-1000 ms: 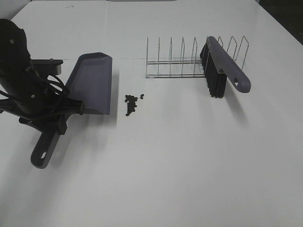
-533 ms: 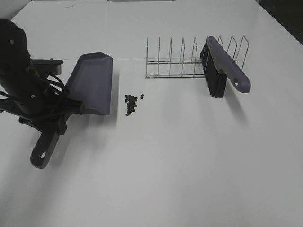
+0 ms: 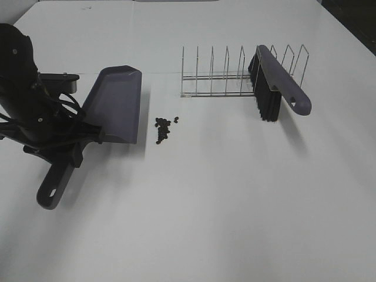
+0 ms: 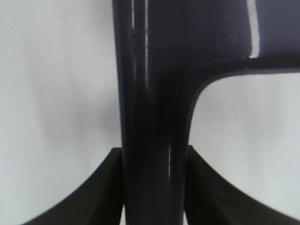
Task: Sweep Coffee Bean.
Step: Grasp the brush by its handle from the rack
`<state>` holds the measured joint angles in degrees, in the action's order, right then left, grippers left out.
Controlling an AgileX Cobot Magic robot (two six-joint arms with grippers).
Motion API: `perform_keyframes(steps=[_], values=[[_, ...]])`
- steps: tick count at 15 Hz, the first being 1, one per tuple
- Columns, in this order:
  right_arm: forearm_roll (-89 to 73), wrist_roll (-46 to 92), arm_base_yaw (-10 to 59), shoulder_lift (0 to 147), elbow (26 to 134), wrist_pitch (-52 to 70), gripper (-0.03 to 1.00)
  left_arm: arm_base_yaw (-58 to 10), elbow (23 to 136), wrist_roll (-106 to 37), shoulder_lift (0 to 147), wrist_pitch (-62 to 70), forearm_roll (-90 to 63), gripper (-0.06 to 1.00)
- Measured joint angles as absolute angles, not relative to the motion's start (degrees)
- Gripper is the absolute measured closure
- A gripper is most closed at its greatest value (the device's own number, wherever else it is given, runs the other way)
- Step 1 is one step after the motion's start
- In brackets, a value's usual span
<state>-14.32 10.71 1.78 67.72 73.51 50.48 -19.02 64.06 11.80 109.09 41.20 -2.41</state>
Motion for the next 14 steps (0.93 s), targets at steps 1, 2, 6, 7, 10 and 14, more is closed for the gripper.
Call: perform_keyframes(steps=[1, 2, 6, 7, 10, 14], values=[[-14.0, 9.8, 1.9, 72.4, 78.4, 52.1, 0.31, -19.0, 64.1, 11.8, 109.1, 41.2, -2.4, 0.6], [-13.5, 9.2, 1.9, 77.3, 84.1, 54.0, 0.31, -19.0, 64.1, 11.8, 109.1, 41.2, -2.4, 0.6], [-10.5, 4.4, 2.0, 97.1, 104.3, 66.6, 0.31, -19.0, 64.1, 11.8, 109.1, 41.2, -2.4, 0.6], [-10.3, 3.8, 2.1, 98.6, 105.7, 67.7, 0.31, -19.0, 64.1, 11.8, 109.1, 41.2, -2.4, 0.6], [-3.6, 0.3, 7.0, 108.3, 114.2, 69.7, 0.31, -19.0, 64.1, 11.7, 109.1, 41.2, -2.4, 0.6], [0.0, -2.5, 12.0, 120.5, 124.4, 69.7, 0.31, -19.0, 64.1, 11.7, 109.1, 41.2, -2.4, 0.6]])
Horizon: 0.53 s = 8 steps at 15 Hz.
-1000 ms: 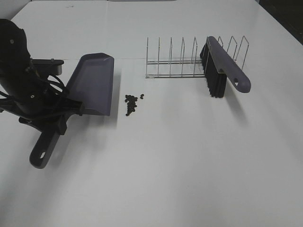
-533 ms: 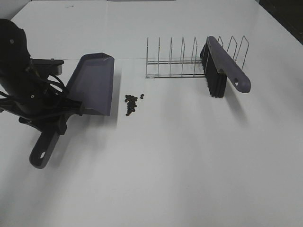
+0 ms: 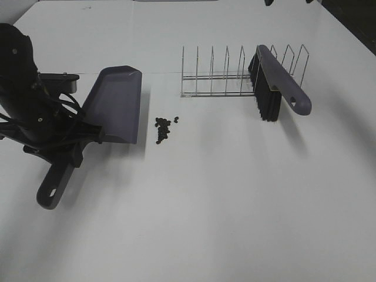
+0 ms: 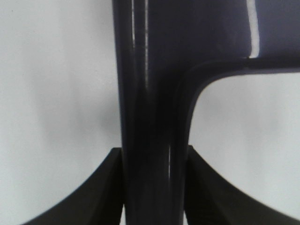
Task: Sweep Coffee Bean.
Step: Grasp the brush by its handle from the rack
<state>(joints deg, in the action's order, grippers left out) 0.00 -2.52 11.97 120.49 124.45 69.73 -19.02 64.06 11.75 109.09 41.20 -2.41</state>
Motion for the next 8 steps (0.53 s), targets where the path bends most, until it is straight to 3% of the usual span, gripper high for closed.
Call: perform_keyframes(steps=[8], values=[[1.4, -5.7, 12.0, 133.4, 125.8, 69.8, 0.35, -19.0, 64.1, 10.9, 109.1, 41.2, -2.4, 0.6]])
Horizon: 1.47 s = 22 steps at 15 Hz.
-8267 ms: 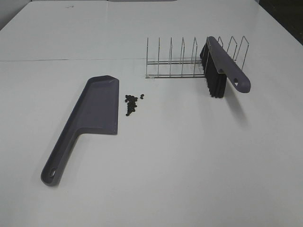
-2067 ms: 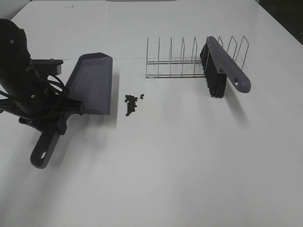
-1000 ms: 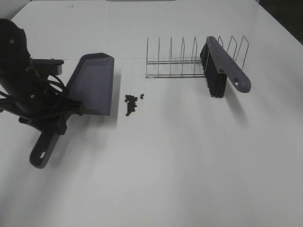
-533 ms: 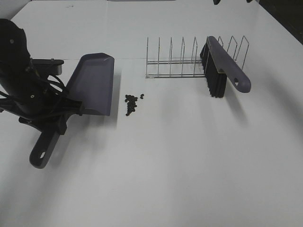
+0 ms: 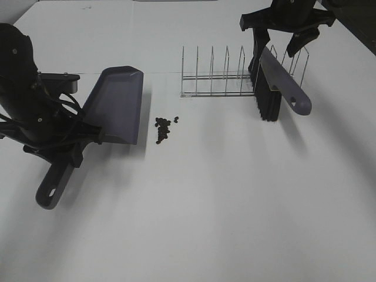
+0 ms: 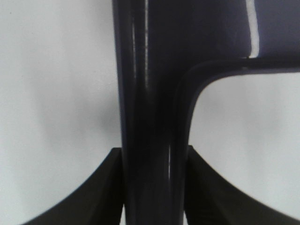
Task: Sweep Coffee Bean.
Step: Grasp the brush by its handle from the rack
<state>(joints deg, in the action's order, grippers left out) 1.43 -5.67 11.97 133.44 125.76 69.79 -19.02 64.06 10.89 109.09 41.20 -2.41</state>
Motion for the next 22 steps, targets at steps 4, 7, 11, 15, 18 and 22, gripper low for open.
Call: perform_keyframes(steps=[4, 7, 11, 15, 18, 22], values=[[2.7, -6.8, 12.0, 136.2, 125.8, 69.7, 0.35, -19.0, 64.1, 10.7, 109.1, 41.3, -2.4, 0.6], [3.0, -7.2, 11.9, 136.4, 125.9, 69.2, 0.36, -19.0, 64.1, 10.7, 109.1, 41.3, -2.4, 0.6], [3.0, -7.2, 11.9, 139.6, 126.2, 65.7, 0.38, -19.0, 64.1, 10.7, 109.1, 41.3, -2.4, 0.6], [3.1, -7.8, 11.9, 142.0, 126.6, 62.0, 0.38, -19.0, 64.1, 10.7, 109.1, 41.3, -2.4, 0.6], [3.0, -8.7, 10.3, 144.0, 126.9, 60.6, 0.42, -19.0, 64.1, 10.5, 109.1, 41.3, -2.4, 0.6], [2.9, -8.6, 8.9, 144.8, 126.9, 60.3, 0.45, -19.0, 64.1, 10.5, 109.1, 41.3, -2.4, 0.6]])
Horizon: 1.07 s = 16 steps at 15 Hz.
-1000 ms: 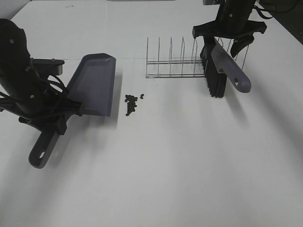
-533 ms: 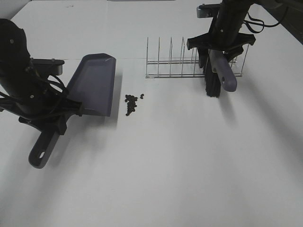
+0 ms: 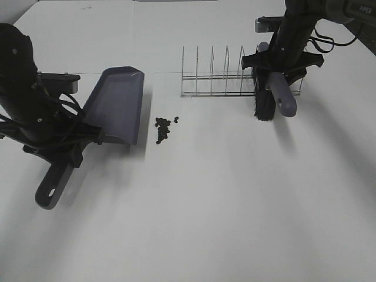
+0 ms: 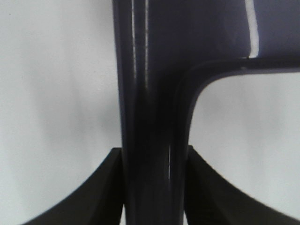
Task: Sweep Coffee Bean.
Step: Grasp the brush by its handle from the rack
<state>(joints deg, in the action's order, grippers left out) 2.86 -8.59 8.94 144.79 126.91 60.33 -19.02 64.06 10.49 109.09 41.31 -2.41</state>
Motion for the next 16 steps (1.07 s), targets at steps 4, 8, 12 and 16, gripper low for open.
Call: perform_keyframes(steps=[4, 8, 12, 16], values=[[2.9, -7.6, 9.3, 144.8, 133.4, 64.6, 0.46, -19.0, 64.1, 10.5, 109.1, 41.3, -2.3, 0.6], [2.9, -6.7, 9.4, 144.8, 142.5, 69.6, 0.51, -19.0, 64.1, 10.5, 109.1, 41.3, -2.3, 0.6], [3.5, -6.6, 9.3, 143.0, 144.4, 70.1, 0.68, -19.0, 64.1, 10.5, 109.1, 41.3, -2.3, 0.6], [3.5, -6.6, 9.3, 142.1, 144.4, 70.1, 0.68, -19.0, 64.1, 10.5, 109.1, 41.3, -2.3, 0.6]])
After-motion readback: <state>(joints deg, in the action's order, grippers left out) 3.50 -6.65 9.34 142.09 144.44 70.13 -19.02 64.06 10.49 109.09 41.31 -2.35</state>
